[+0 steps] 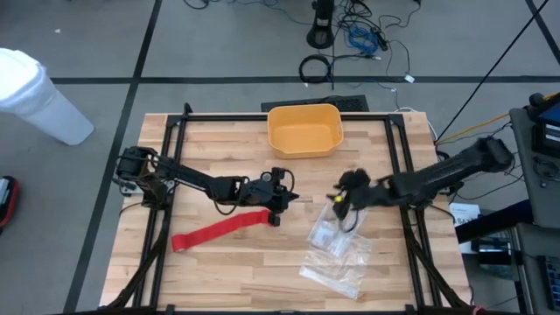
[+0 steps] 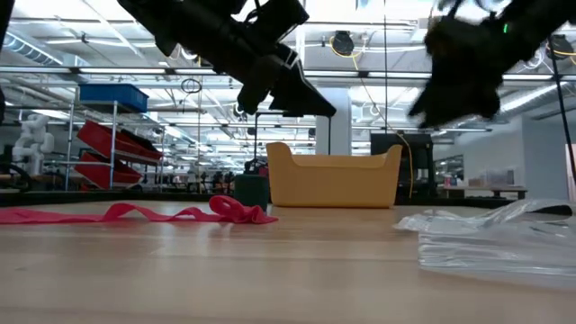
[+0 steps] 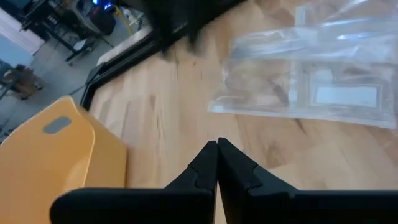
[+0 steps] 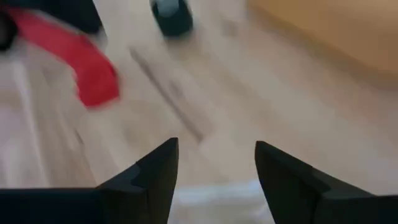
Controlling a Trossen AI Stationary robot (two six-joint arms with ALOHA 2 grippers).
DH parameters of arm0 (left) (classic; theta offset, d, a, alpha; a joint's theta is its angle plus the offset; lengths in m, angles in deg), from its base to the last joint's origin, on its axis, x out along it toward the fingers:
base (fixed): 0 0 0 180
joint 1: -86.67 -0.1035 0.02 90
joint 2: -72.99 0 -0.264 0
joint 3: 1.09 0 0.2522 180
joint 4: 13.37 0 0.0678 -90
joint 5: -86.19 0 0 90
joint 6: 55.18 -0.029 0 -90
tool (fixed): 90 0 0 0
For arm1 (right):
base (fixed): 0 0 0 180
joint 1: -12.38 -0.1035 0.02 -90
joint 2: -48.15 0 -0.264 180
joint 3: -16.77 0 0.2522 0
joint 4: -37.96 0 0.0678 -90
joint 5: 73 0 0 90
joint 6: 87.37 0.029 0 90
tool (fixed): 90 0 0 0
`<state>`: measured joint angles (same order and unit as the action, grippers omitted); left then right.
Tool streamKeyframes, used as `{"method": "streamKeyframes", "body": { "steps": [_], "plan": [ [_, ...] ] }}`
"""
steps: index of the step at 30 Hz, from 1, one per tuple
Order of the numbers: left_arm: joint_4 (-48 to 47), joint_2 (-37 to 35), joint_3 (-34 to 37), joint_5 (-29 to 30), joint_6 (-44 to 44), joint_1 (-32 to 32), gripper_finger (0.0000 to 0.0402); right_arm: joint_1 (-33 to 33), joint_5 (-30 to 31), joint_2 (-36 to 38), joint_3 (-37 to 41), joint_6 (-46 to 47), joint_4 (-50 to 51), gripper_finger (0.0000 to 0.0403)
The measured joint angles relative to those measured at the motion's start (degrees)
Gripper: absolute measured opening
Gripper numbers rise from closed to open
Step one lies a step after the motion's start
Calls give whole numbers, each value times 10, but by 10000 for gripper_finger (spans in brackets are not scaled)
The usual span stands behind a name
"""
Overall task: Roll bandage
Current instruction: Open the transparent zip bag
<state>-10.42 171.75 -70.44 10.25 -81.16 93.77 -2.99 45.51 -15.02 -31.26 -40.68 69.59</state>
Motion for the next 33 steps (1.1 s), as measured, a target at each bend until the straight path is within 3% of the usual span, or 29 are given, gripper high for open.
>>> {"method": "streamKeyframes", "body": {
  "steps": [7, 12, 21, 27, 33],
  "plan": [
    [-12, 2, 0, -5, 16, 7, 13, -46, -21, -176, 7, 110, -105, 196],
    [-12, 2, 0, -5, 17, 10, 13, -46, -91, -248, 6, 161, -157, 202],
    [-7, 2, 0, -5, 17, 17, 13, -47, -84, -317, 0, 123, -177, 200],
    [-7, 3, 0, -4, 31, 17, 13, -46, -70, -325, 0, 70, -159, 147],
    [-7, 3, 0, -2, 31, 17, 13, -45, -64, -325, 0, 27, -143, 48]
  ]
}}
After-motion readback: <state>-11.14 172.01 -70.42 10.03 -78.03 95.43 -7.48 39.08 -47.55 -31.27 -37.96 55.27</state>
